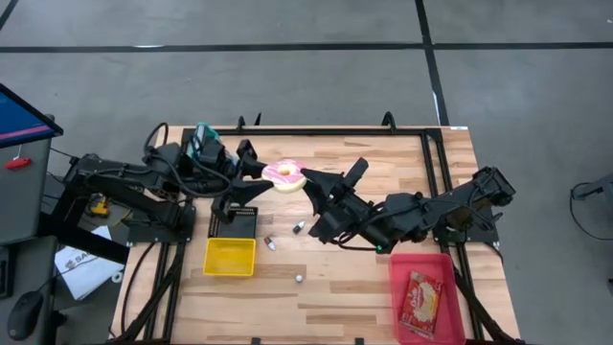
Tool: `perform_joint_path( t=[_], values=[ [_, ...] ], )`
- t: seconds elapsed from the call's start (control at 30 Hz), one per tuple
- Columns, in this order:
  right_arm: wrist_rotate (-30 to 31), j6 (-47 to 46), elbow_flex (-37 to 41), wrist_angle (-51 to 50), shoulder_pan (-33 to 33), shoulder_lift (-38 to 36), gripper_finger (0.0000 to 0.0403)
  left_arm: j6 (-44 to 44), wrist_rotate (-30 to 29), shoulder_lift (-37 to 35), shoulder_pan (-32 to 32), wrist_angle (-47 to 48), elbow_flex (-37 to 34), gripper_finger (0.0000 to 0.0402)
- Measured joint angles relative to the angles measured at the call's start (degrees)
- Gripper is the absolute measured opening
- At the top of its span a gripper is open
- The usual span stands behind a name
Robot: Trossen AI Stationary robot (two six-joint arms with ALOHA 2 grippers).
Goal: Pick & Place Food Item
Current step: Put the pink donut into the black bin
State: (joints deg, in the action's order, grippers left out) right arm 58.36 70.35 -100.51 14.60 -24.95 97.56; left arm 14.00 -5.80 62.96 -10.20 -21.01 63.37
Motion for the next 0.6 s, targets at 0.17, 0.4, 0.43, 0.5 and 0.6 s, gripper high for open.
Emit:
perform_joint_path(
  t=[0.17, 0.4, 0.43, 0.5, 0.6],
  values=[
    [0.03, 0.02, 0.00, 4.48, -0.01, 0.00, 0.0120, 0.09, 0.02, 0.00, 0.00, -0.71, 0.00, 0.0150],
    [0.18, 0.13, 0.00, 5.63, -0.04, 0.02, 0.0178, 0.42, 0.31, 0.00, 0.00, -2.28, 0.00, 0.0148],
    [0.21, 0.13, 0.00, 5.63, -0.04, 0.02, 0.0184, 0.42, 0.33, 0.00, 0.00, -2.72, 0.00, 0.0147],
    [0.61, 0.13, 0.00, 5.61, -0.02, 0.02, 0.0195, 0.42, 0.45, 0.00, -0.04, -3.42, 0.00, 0.0147],
    [2.44, 0.13, 0.00, 5.63, -0.08, 0.02, 0.0204, 0.42, 0.48, 0.00, -0.02, -3.54, 0.00, 0.0147]
  ],
)
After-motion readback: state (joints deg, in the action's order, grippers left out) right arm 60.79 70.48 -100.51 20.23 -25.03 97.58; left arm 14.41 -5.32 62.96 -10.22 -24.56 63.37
